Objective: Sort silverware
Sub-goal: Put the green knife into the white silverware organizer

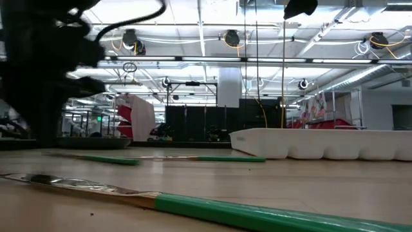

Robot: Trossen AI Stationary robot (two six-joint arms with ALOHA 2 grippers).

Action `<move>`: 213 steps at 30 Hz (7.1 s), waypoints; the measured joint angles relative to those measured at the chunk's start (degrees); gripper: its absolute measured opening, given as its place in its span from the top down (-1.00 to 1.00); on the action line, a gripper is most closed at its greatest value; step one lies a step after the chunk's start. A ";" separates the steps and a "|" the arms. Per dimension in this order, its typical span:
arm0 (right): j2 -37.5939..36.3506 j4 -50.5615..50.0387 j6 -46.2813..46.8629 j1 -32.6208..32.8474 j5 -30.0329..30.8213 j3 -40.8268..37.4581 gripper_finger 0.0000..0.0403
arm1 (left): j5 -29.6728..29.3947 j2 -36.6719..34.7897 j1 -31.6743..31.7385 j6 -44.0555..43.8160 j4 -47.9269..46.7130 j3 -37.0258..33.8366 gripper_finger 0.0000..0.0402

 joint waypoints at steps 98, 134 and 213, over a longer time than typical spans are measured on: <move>13.92 24.17 9.74 12.75 -5.87 -26.09 0.11 | -17.14 -15.23 10.83 -3.41 -18.45 29.10 1.00; 57.57 32.15 18.54 26.68 3.32 -5.53 0.33 | -22.05 -19.67 8.23 -5.68 -31.27 29.10 0.86; 10.12 23.77 63.54 14.16 22.43 -29.53 1.00 | -25.59 -22.58 8.24 -7.18 -37.25 29.10 0.86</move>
